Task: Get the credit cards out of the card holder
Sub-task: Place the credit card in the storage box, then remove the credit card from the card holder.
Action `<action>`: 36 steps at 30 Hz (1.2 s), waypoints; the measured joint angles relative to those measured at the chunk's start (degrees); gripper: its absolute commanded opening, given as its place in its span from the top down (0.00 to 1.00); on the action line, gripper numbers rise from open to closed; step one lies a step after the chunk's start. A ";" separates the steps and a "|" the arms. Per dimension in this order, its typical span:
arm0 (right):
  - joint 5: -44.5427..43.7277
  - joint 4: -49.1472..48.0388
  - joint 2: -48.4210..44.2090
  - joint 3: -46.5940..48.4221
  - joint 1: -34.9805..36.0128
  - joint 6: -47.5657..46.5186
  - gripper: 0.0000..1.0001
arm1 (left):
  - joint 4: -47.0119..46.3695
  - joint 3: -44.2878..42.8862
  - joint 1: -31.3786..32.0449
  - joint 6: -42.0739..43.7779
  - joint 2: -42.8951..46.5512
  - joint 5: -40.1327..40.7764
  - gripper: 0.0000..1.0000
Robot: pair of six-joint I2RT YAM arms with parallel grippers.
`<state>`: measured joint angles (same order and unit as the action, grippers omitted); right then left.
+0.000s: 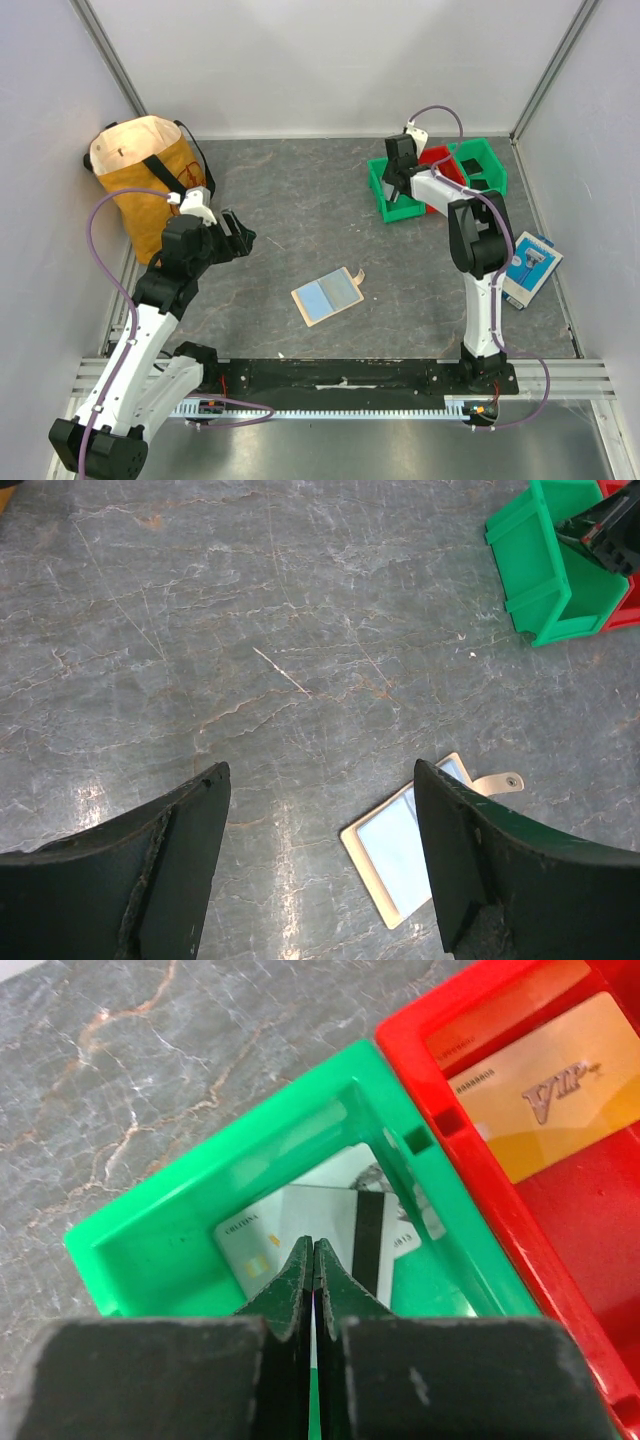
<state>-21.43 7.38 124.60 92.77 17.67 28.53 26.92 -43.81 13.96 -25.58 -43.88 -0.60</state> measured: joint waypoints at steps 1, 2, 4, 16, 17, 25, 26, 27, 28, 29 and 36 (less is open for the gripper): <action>0.02 -0.02 -0.35 -0.55 -0.17 0.07 0.97 | 0.00 0.00 0.00 0.00 0.00 0.00 0.20; 0.17 -0.07 -0.85 -1.27 -0.33 0.09 0.95 | 0.00 0.02 0.00 0.00 0.00 -0.02 0.20; 0.87 -0.57 -2.23 -3.17 -0.55 -0.04 0.91 | 0.00 0.07 0.00 0.00 -0.04 -0.09 0.20; 15.85 -7.15 -25.77 -24.24 0.44 -4.24 0.56 | -1.75 0.33 0.00 -0.09 -3.58 -8.13 0.22; 17.73 -7.69 -27.96 -25.97 1.05 -4.79 0.54 | -1.97 0.37 0.00 -0.24 -4.39 -9.62 0.22; 28.22 -8.94 -39.71 -39.23 10.62 -6.60 0.50 | -5.16 3.32 2.38 -4.09 -7.32 -17.49 0.25; 29.29 -8.98 -40.41 -40.70 12.02 -6.56 0.50 | -5.70 3.69 3.43 -4.72 -7.76 -17.70 0.26; 30.47 -9.09 -40.98 -42.21 13.66 -6.49 0.49 | -6.34 4.02 4.85 -5.42 -8.35 -17.86 0.26; 31.10 -9.18 -41.29 -43.25 14.80 -6.36 0.49 | -6.91 4.31 6.56 -6.12 -9.09 -17.90 0.26; 31.98 -9.18 -41.53 -44.41 15.98 -6.10 0.48 | -7.58 4.55 8.28 -6.82 -9.90 -17.84 0.26; 34.38 -9.97 -41.66 -49.94 20.61 -4.55 0.47 | -12.00 4.79 19.52 -10.62 -17.86 -15.89 0.35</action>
<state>12.95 -2.59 82.94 42.83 38.28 23.99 14.92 -39.03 33.47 -36.21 -61.73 -16.49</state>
